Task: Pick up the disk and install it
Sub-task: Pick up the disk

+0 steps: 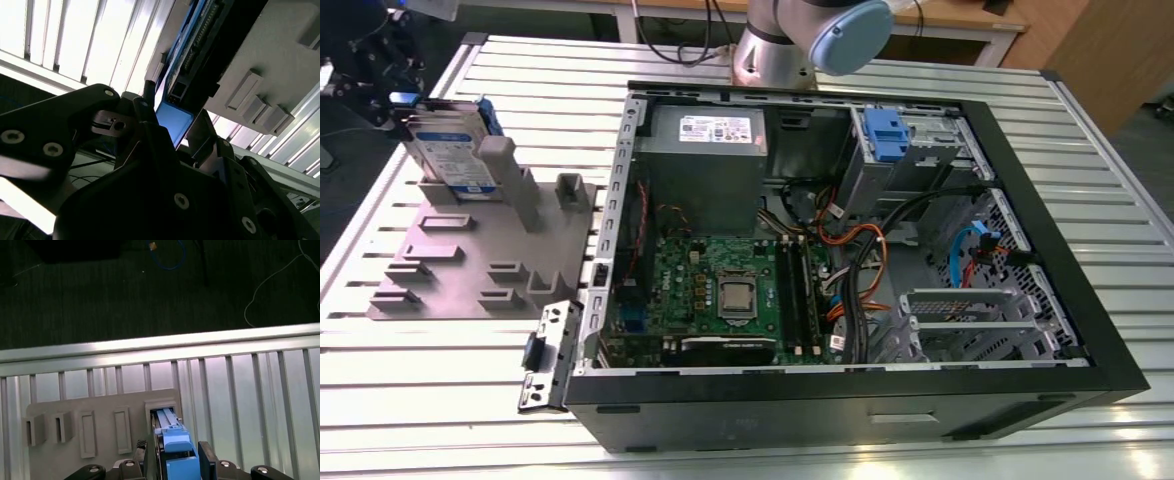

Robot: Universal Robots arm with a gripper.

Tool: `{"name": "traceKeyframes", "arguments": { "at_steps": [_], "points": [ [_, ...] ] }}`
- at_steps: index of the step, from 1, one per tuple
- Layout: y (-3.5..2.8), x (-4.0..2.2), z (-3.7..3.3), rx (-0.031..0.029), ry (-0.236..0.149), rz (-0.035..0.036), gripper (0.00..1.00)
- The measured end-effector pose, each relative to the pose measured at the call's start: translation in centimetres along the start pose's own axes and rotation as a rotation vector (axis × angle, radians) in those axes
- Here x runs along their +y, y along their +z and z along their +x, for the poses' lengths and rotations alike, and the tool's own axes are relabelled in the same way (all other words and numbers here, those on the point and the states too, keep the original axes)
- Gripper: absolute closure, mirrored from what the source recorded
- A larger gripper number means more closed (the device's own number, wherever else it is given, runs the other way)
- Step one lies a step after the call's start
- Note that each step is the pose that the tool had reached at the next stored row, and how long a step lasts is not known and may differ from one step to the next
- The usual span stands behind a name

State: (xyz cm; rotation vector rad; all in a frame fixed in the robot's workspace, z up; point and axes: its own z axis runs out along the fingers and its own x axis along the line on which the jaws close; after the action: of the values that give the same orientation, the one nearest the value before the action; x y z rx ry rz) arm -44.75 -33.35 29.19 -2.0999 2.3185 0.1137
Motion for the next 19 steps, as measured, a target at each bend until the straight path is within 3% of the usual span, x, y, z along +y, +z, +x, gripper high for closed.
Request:
{"name": "traceKeyframes", "arguments": {
  "at_steps": [4,11,16,19],
  "points": [
    [0.10,0.00,0.01,0.0021,-0.044,-0.0026,0.48],
    [0.27,-0.01,0.01,0.0035,-0.060,0.0036,0.48],
    [0.40,0.01,0.02,0.0055,-0.108,0.0015,0.48],
    [0.47,0.08,-0.06,0.0057,-0.112,0.0012,0.48]
  ]
}}
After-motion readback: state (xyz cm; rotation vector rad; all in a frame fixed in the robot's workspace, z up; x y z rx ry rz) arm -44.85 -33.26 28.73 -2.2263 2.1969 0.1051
